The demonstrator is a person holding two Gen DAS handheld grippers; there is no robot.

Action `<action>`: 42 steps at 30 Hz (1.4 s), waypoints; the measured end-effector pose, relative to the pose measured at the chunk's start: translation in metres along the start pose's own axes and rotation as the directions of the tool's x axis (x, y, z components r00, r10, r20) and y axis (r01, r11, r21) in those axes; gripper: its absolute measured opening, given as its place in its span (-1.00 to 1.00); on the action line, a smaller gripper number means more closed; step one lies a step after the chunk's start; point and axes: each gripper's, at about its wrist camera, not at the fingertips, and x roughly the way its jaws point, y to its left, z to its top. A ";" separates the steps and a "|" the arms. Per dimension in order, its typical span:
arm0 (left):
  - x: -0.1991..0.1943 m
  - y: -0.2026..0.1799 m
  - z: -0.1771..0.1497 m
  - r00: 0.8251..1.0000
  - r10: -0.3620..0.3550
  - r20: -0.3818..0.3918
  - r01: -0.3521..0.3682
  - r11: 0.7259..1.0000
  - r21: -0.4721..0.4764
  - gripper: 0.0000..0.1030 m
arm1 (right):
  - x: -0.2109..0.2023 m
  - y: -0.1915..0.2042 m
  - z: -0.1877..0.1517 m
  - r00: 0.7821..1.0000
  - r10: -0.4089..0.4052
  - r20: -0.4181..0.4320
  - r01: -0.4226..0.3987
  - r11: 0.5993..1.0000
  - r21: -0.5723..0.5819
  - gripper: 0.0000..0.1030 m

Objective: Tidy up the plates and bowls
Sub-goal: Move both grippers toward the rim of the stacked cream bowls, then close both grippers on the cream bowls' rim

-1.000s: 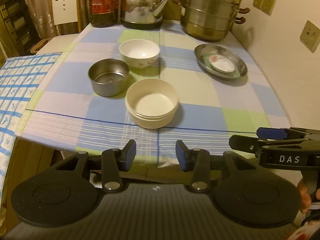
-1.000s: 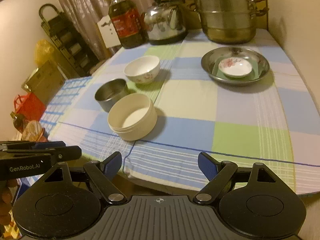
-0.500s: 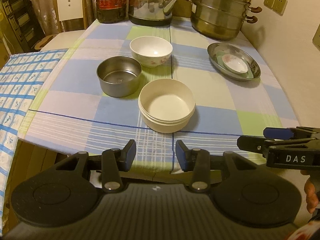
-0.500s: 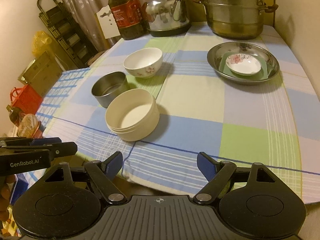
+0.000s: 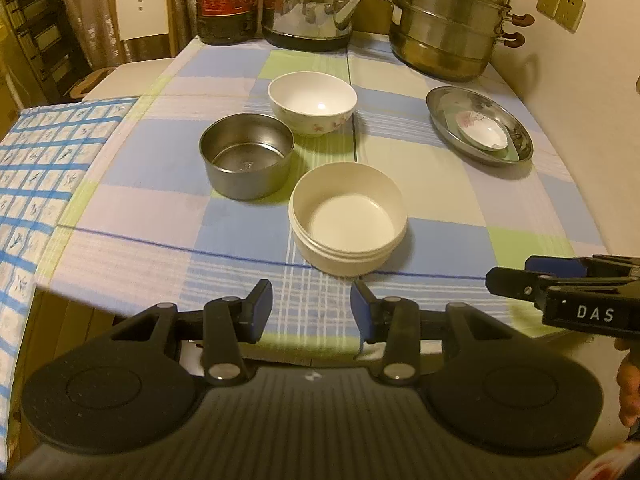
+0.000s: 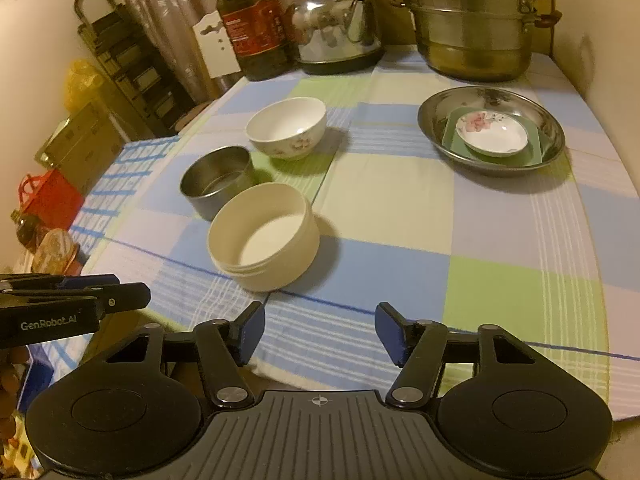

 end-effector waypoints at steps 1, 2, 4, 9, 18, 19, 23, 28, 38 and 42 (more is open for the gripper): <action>0.005 0.002 0.003 1.000 -0.006 -0.003 0.006 1.000 0.005 -0.23 | 0.003 0.000 0.002 1.000 -0.004 0.002 0.004 1.000 0.006 0.13; 0.011 0.005 0.007 1.000 -0.014 -0.009 0.014 1.000 0.012 -0.23 | 0.004 0.000 0.004 1.000 -0.008 0.004 0.008 1.000 0.010 0.12; 0.023 0.011 0.015 0.999 -0.030 -0.023 0.031 0.999 0.021 -0.23 | 0.011 0.002 0.010 1.000 -0.018 0.008 0.017 1.000 0.019 0.11; 0.049 0.023 0.038 0.997 -0.066 -0.046 0.068 0.997 0.046 -0.23 | 0.031 0.005 0.026 0.999 -0.043 -0.001 0.043 0.997 0.059 0.07; 0.095 0.039 0.063 0.986 -0.126 -0.110 0.134 0.988 0.071 -0.24 | 0.076 0.017 0.048 0.998 -0.063 -0.030 0.065 0.994 0.090 0.01; 0.099 0.040 0.065 0.984 -0.131 -0.119 0.140 0.987 0.075 -0.25 | 0.081 0.018 0.050 0.997 -0.066 -0.033 0.069 0.993 0.092 -0.02; 0.114 0.043 0.067 0.978 -0.148 -0.149 0.162 0.983 0.088 -0.32 | 0.097 0.017 0.053 0.995 -0.078 -0.057 0.084 0.991 0.108 -0.12; 0.127 0.046 0.072 0.971 -0.164 -0.176 0.182 0.979 0.095 -0.39 | 0.106 0.016 0.053 0.993 -0.085 -0.076 0.094 0.988 0.122 -0.20; 0.138 0.045 0.072 0.960 -0.194 -0.202 0.216 0.972 0.095 -0.62 | 0.115 0.016 0.052 0.992 -0.079 -0.099 0.092 0.987 0.135 -0.46; 0.137 0.044 0.071 0.959 -0.202 -0.200 0.226 0.969 0.103 -0.72 | 0.115 0.018 0.051 0.992 -0.078 -0.098 0.090 0.988 0.126 -0.53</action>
